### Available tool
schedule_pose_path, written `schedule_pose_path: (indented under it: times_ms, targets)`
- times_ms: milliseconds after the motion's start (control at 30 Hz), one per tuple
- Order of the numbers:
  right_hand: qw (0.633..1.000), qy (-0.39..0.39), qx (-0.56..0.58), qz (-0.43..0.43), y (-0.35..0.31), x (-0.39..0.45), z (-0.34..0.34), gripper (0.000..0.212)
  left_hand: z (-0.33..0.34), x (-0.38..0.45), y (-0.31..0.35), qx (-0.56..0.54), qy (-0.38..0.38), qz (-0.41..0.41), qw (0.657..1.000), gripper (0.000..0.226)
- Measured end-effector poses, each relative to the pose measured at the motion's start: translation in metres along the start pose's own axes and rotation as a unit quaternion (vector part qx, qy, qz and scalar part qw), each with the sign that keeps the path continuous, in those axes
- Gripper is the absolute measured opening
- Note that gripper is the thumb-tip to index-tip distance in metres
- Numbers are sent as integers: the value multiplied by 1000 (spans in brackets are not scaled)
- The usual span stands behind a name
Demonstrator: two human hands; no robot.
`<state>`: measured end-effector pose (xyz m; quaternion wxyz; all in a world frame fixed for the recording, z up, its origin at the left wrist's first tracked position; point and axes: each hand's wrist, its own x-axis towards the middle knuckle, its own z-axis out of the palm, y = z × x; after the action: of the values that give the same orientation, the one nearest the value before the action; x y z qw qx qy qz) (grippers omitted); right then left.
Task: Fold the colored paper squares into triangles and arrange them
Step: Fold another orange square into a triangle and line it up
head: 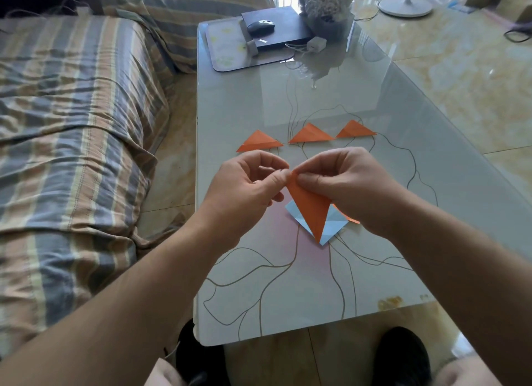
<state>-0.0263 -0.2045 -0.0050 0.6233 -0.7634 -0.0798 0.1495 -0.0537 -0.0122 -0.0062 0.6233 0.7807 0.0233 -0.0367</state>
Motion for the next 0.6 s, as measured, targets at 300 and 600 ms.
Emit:
schedule_pose_path:
  times_ms: [300,600]
  targets:
    - [997,33,-76,-3,1,4,-14,8,-10,3,2,-18,9,-43,999,1]
    - [996,36,-75,-12,-2,3,-16,12,-13,4,1,-14,22,-55,998,1]
